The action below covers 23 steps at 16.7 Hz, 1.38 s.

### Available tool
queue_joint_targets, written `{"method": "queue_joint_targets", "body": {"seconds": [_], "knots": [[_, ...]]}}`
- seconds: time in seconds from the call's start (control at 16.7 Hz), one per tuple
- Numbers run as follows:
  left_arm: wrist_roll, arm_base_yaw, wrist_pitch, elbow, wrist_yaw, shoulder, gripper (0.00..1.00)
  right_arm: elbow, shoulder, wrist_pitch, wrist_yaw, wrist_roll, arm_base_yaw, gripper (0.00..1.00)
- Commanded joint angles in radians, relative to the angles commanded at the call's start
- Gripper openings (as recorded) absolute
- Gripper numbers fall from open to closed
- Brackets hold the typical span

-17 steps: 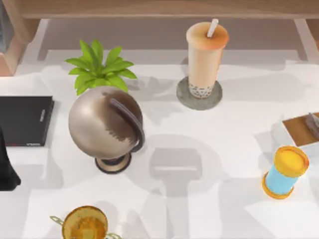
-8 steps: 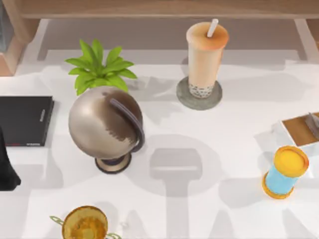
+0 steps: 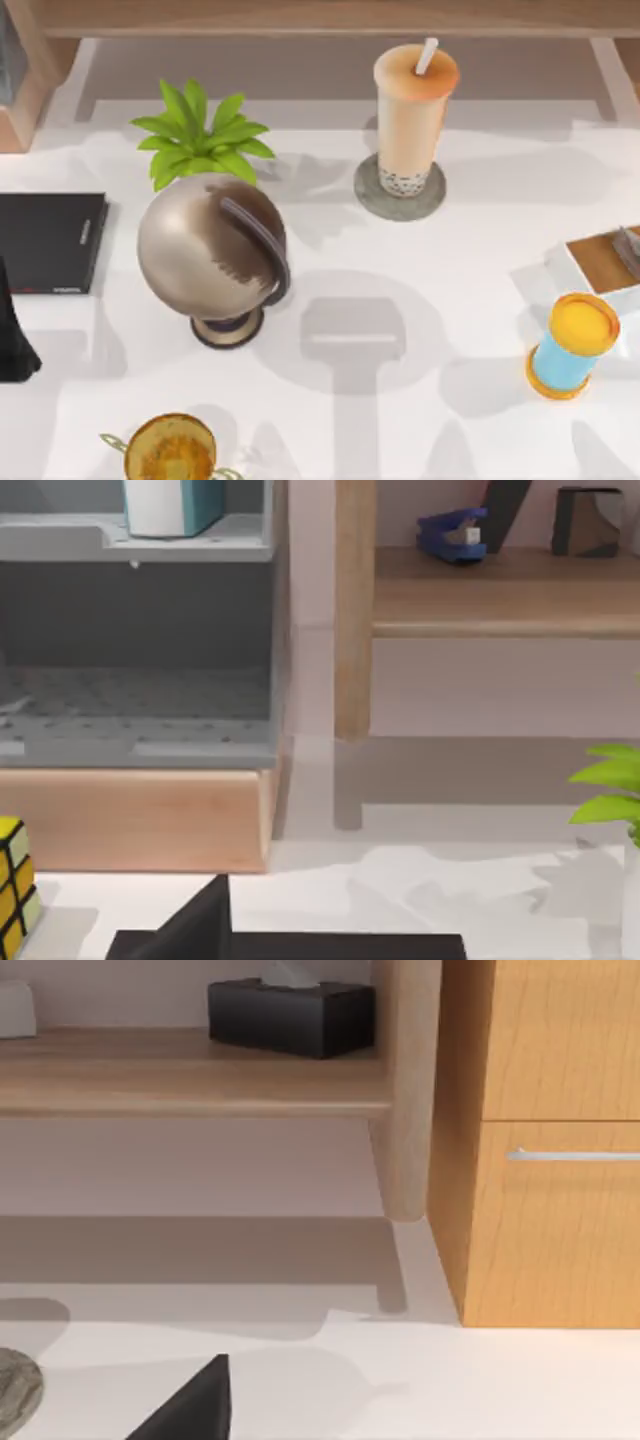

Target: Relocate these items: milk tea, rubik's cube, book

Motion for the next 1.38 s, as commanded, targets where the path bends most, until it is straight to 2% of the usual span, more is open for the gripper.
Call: {"method": "queue_joint_targets", "body": {"seconds": [0.24, 0.42, 0.96, 1.38], "knots": [[0.020, 0.034, -0.060, 0.132, 0.022, 0.106, 1.00, 0.000, 0.000, 0.000, 0.000, 0.000, 0.000, 1.00], [0.050, 0.083, -0.150, 0.340, 0.050, 0.265, 1.00, 0.000, 0.000, 0.000, 0.000, 0.000, 0.000, 1.00], [0.189, 0.273, -0.573, 1.263, 0.143, 0.994, 1.00, 0.000, 0.000, 0.000, 0.000, 0.000, 0.000, 1.00], [0.313, 0.391, -0.972, 1.970, 0.165, 1.650, 1.00, 0.000, 0.000, 0.000, 0.000, 0.000, 0.000, 1.00]]}}
